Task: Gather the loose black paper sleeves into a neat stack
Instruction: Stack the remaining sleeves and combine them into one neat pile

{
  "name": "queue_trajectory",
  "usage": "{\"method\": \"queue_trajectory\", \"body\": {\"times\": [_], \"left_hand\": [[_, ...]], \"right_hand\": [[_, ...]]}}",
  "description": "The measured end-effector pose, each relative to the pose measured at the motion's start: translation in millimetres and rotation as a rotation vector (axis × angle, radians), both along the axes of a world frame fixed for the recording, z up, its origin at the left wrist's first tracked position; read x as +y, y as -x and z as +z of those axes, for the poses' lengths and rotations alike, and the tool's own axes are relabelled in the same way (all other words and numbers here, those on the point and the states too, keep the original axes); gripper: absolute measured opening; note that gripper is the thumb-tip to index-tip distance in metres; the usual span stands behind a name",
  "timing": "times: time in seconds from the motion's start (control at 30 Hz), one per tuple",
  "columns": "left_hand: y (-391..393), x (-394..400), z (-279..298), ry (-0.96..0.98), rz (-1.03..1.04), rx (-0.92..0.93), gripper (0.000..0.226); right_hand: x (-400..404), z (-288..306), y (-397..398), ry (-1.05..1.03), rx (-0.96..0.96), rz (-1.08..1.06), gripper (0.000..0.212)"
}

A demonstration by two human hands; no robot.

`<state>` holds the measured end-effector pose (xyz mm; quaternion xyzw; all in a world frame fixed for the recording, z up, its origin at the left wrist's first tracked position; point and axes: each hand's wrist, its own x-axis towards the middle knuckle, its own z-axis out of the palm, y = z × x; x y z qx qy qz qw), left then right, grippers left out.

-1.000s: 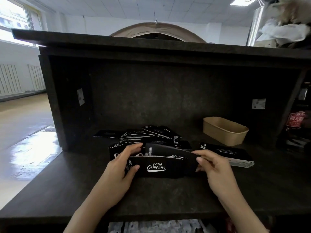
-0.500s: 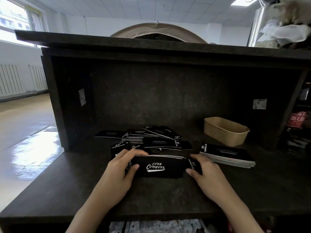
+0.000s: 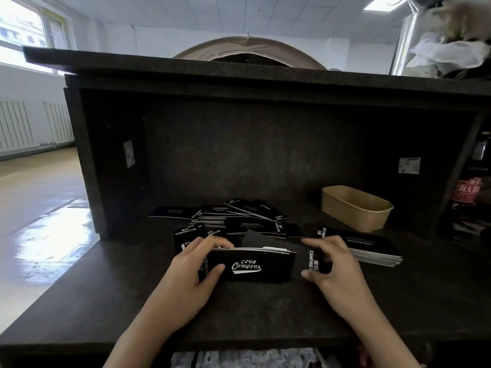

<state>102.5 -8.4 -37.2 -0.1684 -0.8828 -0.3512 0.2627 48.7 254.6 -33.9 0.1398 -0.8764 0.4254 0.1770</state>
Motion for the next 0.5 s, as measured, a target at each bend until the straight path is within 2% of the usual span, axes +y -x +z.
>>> {"method": "queue_trajectory", "body": {"times": [0.13,0.2,0.27,0.37,0.5], "left_hand": [[0,1,-1,0.012,0.000,-0.021,0.053],[2,1,-2,0.017,0.011,-0.031,0.062],[3,4,-2,0.043,0.009,-0.037,0.064],[4,11,-2,0.146,-0.014,-0.037,0.059],[5,12,-1,0.144,-0.049,-0.032,0.033]], "right_hand": [[1,2,-3,0.264,-0.022,0.073,0.036],[-1,8,-9,0.276,-0.014,0.097,0.032],[-6,14,-17,0.293,-0.099,0.271,0.029],[-16,17,-23,0.106,-0.220,0.475,0.029],[-17,13,-19,-0.114,-0.124,0.443,0.023]]}}
